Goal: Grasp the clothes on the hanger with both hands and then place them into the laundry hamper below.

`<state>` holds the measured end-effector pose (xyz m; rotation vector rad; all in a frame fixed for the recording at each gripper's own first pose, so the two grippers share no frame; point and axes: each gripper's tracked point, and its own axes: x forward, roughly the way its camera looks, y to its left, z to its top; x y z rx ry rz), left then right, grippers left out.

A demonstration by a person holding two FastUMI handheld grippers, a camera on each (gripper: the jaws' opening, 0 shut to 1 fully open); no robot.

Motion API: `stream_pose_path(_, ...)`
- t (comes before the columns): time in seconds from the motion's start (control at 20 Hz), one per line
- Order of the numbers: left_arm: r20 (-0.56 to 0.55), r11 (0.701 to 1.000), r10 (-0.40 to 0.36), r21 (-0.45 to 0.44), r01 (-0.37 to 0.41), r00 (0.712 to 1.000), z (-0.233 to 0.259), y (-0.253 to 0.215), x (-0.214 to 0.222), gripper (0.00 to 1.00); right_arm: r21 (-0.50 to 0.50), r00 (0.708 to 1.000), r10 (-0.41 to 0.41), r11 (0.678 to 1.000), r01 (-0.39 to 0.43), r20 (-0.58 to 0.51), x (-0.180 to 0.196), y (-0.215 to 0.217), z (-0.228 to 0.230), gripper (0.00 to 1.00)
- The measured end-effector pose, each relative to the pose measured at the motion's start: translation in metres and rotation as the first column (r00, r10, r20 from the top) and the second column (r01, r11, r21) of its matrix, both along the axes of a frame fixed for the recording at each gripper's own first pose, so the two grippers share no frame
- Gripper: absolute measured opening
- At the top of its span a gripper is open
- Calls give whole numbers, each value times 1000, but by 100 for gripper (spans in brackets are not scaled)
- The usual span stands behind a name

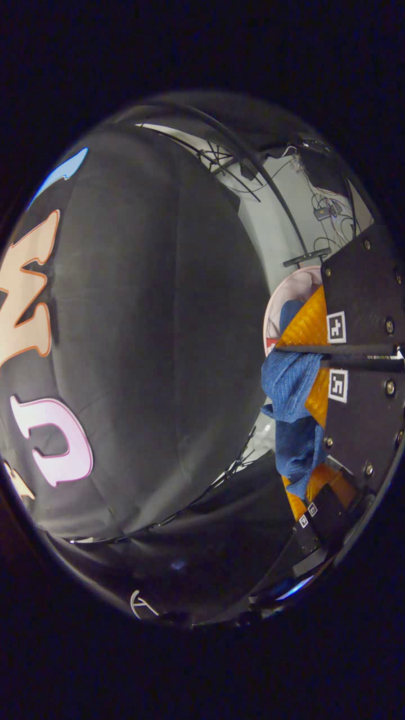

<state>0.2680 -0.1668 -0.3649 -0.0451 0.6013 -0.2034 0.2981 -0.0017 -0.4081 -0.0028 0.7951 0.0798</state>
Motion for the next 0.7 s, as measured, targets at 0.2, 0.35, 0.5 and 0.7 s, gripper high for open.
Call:
stream_pose_path(0.2, -101, 1000, -12, 13, 13, 995, -39, -4, -6, 4, -26, 994, 7, 1000, -10, -108, -2, -4, -42, 4)
stream_pose_path(0.35, -189, 1000, 25, 4, -25, 982, -66, 4, -15, 4, -63, 990, 12, 998, -21, -141, -3, -5, -48, 4)
stream_pose_path(0.5, -256, 997, 71, 22, -67, 964, -83, 18, -21, 4, -95, 985, -8, 995, -9, -174, -8, -14, -58, 4)
stream_pose_path(0.7, -284, 1000, 30, 14, -27, 958, -85, 14, -26, 5, -153, 979, -7, 988, -24, -202, -21, -16, -73, 4)
